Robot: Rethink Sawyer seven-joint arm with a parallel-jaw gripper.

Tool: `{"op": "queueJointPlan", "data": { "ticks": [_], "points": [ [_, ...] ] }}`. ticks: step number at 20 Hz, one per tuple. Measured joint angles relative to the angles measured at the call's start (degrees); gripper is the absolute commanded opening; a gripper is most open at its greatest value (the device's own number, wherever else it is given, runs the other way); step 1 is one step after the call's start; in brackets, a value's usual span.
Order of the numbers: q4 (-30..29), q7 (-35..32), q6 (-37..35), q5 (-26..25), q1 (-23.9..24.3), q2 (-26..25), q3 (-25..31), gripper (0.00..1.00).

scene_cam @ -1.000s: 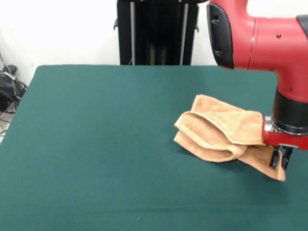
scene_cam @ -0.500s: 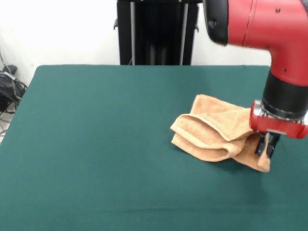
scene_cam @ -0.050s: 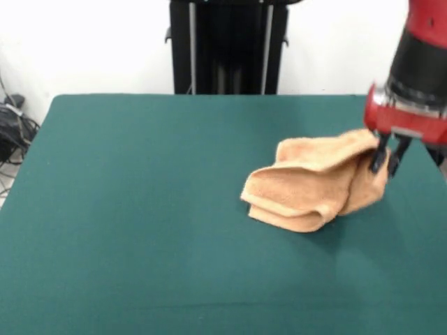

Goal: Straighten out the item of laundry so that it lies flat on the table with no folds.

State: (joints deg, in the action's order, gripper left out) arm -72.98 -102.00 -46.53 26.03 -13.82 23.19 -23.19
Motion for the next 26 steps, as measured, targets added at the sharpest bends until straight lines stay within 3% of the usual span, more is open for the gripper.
{"op": "queueJointPlan", "data": {
  "ticks": [4, 12, 26],
  "points": [
    [0.0, 0.0, -4.6, -1.2, 0.9, 3.3, -1.2, 0.00],
    [0.0, 0.0, -5.5, -4.2, 2.9, 7.9, -2.4, 0.00],
    [0.0, 0.0, -5.6, -5.4, 3.8, 10.3, -2.5, 0.00]
  ]
}}
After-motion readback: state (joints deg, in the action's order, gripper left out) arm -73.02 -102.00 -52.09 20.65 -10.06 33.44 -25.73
